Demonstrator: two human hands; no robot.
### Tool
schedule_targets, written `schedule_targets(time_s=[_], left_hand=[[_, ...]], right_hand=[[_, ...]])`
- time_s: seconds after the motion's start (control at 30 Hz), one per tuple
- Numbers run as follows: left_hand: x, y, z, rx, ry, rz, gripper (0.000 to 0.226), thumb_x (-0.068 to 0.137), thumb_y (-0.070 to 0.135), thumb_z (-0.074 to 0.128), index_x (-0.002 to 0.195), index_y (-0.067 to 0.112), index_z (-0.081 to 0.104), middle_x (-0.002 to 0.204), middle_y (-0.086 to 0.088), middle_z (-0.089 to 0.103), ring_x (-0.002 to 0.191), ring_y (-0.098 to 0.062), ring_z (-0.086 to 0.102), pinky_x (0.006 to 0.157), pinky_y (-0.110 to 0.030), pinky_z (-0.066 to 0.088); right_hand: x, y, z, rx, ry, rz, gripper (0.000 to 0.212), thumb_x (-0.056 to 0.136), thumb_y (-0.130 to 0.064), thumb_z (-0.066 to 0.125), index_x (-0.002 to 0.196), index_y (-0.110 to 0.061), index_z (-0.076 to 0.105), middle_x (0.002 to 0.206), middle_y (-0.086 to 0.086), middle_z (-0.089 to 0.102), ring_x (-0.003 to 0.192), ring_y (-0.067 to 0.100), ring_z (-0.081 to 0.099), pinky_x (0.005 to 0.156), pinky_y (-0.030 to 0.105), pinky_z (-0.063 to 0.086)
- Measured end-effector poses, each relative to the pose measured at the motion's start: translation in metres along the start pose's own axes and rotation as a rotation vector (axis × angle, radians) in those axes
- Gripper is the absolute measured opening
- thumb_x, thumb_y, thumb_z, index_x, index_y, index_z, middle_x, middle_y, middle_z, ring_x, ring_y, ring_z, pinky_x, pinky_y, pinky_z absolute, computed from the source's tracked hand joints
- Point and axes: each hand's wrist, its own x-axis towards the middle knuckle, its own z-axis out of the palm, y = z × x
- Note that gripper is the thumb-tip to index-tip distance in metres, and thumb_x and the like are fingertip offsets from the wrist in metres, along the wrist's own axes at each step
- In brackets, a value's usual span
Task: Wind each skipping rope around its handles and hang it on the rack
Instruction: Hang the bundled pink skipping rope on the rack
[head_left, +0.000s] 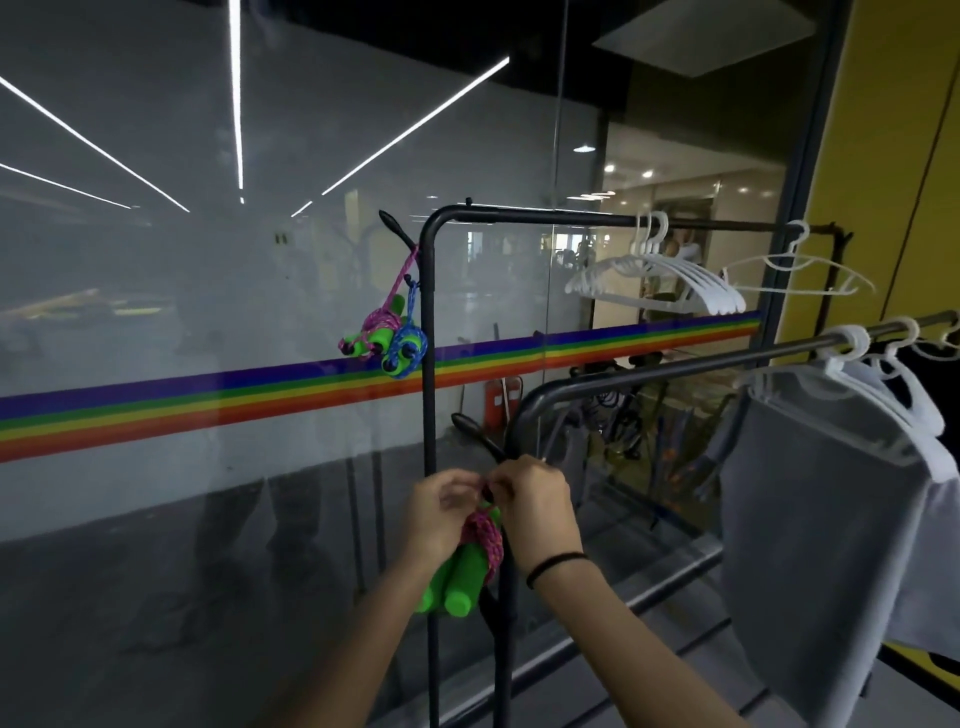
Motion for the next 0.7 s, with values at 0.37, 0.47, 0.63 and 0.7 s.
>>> schedule_targets(time_s=[0.37, 0.47, 0.63, 0.7], left_hand=[[-0.004, -0.002, -0.001, 0.015, -0.062, -0.097, 0.027, 0.077, -0.005, 0.068, 0.068, 0.021, 0.066, 0.072, -0.002, 0.067, 0.083, -0.028, 0.066, 0.083, -0.037, 0.053], [-0.009, 0.002, -0.003, 0.014, -0.031, -0.107, 0.027, 0.079, -0.004, 0.064, 0.071, 0.022, 0.066, 0.076, -0.004, 0.069, 0.086, -0.027, 0.067, 0.084, -0.036, 0.053], [-0.029, 0.009, -0.026, -0.025, 0.01, -0.08, 0.026, 0.084, -0.007, 0.055, 0.077, 0.014, 0.068, 0.074, 0.0, 0.067, 0.072, -0.017, 0.064, 0.07, -0.023, 0.051], [-0.046, 0.012, -0.041, -0.05, 0.033, -0.104, 0.017, 0.088, -0.004, 0.052, 0.09, 0.0, 0.068, 0.073, -0.002, 0.065, 0.063, -0.011, 0.063, 0.058, -0.014, 0.048]], right_hand=[[-0.01, 0.001, 0.001, -0.036, -0.038, 0.079, 0.017, 0.085, -0.004, 0.049, 0.093, -0.006, 0.064, 0.095, 0.015, 0.064, 0.087, 0.034, 0.062, 0.07, 0.038, 0.05], [-0.012, -0.002, -0.001, -0.058, -0.072, 0.091, 0.012, 0.086, -0.009, 0.051, 0.093, -0.004, 0.06, 0.094, 0.017, 0.065, 0.087, 0.035, 0.062, 0.067, 0.036, 0.048], [-0.025, -0.014, -0.007, -0.126, -0.14, 0.111, 0.02, 0.088, -0.021, 0.051, 0.103, -0.01, 0.055, 0.102, 0.015, 0.065, 0.095, 0.035, 0.061, 0.071, 0.036, 0.047], [-0.035, -0.022, -0.009, -0.12, -0.158, 0.111, 0.026, 0.088, -0.024, 0.051, 0.111, -0.013, 0.055, 0.106, 0.014, 0.065, 0.099, 0.035, 0.061, 0.076, 0.038, 0.049]])
